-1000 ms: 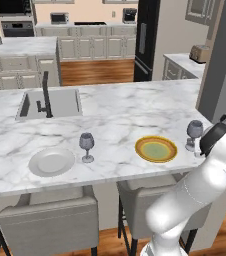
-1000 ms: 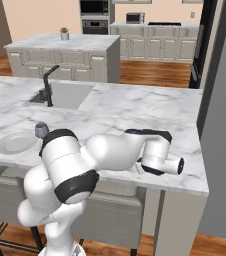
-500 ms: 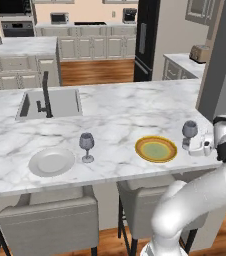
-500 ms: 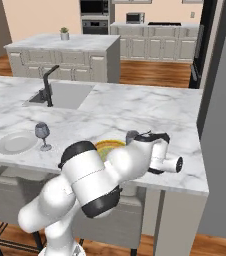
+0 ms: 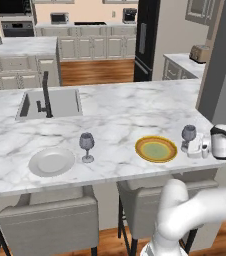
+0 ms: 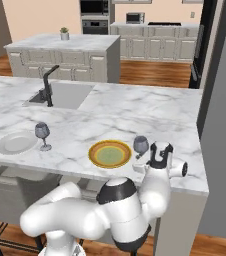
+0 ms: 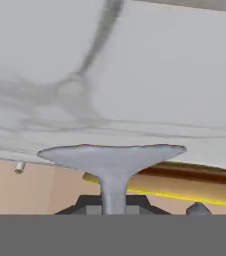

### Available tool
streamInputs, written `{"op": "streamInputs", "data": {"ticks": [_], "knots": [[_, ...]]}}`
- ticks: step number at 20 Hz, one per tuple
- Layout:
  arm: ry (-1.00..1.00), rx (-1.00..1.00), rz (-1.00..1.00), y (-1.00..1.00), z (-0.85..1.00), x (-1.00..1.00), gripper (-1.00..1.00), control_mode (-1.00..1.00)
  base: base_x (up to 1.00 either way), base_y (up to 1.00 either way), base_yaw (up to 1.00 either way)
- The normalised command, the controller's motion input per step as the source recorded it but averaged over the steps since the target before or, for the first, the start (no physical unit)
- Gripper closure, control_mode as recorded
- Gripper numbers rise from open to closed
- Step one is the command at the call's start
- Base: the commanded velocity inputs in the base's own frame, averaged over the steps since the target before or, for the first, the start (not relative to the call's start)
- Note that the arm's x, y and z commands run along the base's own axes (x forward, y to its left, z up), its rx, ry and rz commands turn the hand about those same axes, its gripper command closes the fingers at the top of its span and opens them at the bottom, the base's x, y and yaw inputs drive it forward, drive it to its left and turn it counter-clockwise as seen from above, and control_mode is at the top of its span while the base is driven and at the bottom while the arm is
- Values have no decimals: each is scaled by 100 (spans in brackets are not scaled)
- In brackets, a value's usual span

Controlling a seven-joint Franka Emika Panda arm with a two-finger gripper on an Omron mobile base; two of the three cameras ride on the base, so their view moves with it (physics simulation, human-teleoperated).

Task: Retrieve the wine glasses from the counter and place one next to each plate.

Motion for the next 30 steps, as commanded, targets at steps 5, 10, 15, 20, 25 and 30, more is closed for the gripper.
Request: {"op": "streamInputs", "data": {"ticks": [5,10,15,20,25,30], "knots": [[2,3,0,-5,-38,15,100,-100,0,0,0],[0,2,0,0,-29,18,100,-100,0,0,0],[0,1,0,0,-28,1,-100,-100,0,0,0],[0,4,0,-20,-28,0,-100,-100,0,0,0],[0,7,0,-32,-22,0,-100,-100,0,0,0],[1,5,0,-31,-2,0,-100,-100,0,0,0]]}}
